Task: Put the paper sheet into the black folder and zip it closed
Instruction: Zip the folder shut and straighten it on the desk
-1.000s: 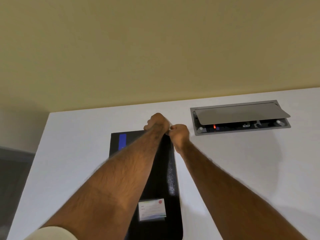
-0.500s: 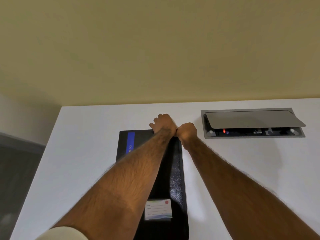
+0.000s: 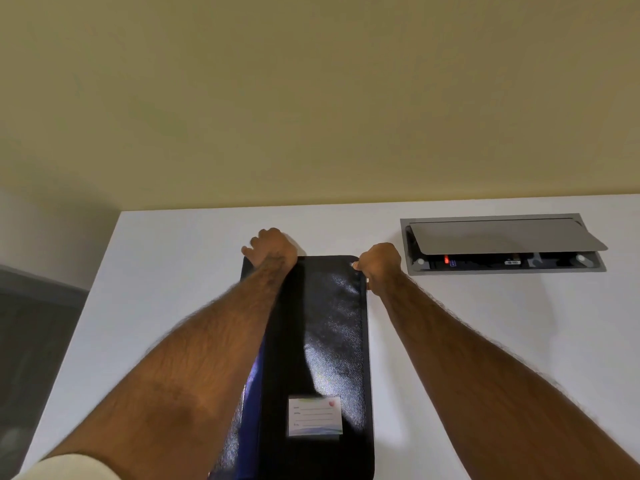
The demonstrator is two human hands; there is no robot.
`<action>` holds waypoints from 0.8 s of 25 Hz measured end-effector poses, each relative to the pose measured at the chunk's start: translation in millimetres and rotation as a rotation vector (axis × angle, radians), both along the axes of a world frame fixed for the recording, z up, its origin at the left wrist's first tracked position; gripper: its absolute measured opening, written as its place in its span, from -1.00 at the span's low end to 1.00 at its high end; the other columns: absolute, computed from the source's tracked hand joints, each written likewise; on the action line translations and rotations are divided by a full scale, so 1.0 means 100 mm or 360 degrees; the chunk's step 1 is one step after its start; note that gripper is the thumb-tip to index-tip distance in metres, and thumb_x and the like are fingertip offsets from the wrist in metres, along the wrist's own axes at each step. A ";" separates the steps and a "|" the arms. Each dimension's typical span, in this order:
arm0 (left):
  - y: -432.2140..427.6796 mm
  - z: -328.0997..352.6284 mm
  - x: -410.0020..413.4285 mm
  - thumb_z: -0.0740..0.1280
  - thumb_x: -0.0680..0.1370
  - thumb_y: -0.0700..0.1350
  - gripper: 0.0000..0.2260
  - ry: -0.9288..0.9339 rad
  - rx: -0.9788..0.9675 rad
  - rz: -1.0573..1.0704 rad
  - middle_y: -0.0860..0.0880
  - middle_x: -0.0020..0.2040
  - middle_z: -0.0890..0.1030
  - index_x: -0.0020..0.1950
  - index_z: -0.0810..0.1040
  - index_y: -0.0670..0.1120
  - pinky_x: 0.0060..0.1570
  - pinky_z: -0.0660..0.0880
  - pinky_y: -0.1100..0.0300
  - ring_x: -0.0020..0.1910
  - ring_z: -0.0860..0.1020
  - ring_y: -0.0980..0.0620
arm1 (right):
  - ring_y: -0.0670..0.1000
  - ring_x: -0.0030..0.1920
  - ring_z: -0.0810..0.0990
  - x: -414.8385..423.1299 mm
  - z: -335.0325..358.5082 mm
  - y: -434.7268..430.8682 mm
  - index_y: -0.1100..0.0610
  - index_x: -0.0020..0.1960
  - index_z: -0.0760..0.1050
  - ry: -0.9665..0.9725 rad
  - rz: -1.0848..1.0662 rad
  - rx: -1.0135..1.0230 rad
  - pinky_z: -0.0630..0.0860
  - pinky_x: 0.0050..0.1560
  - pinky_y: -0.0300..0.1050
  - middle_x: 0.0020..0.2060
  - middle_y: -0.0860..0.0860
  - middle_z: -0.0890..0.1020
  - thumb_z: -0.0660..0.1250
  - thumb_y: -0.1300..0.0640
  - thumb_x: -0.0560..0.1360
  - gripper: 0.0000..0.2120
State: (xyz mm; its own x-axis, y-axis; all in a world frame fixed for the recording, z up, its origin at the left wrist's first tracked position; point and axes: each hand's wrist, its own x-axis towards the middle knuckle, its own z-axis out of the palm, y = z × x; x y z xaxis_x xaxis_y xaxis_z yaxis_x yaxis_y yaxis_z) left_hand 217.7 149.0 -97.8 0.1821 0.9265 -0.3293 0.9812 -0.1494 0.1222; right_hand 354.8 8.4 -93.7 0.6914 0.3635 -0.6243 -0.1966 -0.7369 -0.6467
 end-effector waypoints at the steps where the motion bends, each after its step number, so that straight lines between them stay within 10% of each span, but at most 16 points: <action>1: 0.06 -0.01 -0.09 0.28 0.56 -0.18 -0.65 -0.0015 -0.0002 0.0046 -0.17 0.33 0.51 0.35 0.48 -0.17 0.37 0.28 -0.11 0.35 0.44 -0.20 | 0.01 -0.14 0.58 0.00 -0.04 0.00 0.24 0.15 0.62 -0.0110 0.0082 -0.0040 0.47 -0.04 -0.30 -0.10 0.02 0.62 0.34 0.08 0.60 -0.74; 8: 0.43 -0.08 -0.70 0.28 0.58 -0.19 -0.66 -0.0226 -0.0036 0.0433 -0.28 0.35 0.50 0.34 0.47 -0.28 0.29 0.44 -0.12 0.35 0.46 -0.30 | 0.05 0.00 0.63 -0.09 0.07 -0.08 0.21 0.15 0.62 -0.0292 0.0279 -0.0034 0.49 0.00 -0.26 -0.04 0.03 0.65 0.32 0.04 0.61 -0.74; 14: 0.19 -0.14 -0.93 0.28 0.60 -0.12 -0.78 -0.0779 -0.0104 0.0495 -0.21 0.10 0.66 0.10 0.58 -0.25 0.07 0.51 0.01 0.13 0.61 -0.24 | 0.03 -0.28 0.54 -0.07 -0.06 -0.11 0.18 -0.25 0.46 -0.0434 0.0447 -0.0091 0.58 -0.11 -0.16 -0.33 0.04 0.51 0.41 0.17 0.55 -0.76; 20: -0.60 -0.08 -1.44 0.32 0.59 -0.10 -0.78 -0.0851 -0.0074 0.0417 -0.18 0.13 0.63 0.18 0.57 -0.16 0.16 0.53 -0.06 0.12 0.60 -0.22 | 0.15 -0.10 0.63 -0.48 0.06 -0.56 0.19 -0.07 0.60 -0.0377 0.0320 0.0023 0.54 -0.13 -0.10 -0.15 0.09 0.67 0.36 0.32 0.36 -0.84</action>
State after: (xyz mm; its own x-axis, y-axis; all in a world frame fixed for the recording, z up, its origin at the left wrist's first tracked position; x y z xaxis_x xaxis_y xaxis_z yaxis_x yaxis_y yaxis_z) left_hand 74.1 89.3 -106.2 0.1012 0.9497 -0.2965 0.7853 0.1067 0.6099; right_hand 306.4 -47.8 -88.0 0.7302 0.5156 -0.4483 0.1096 -0.7360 -0.6680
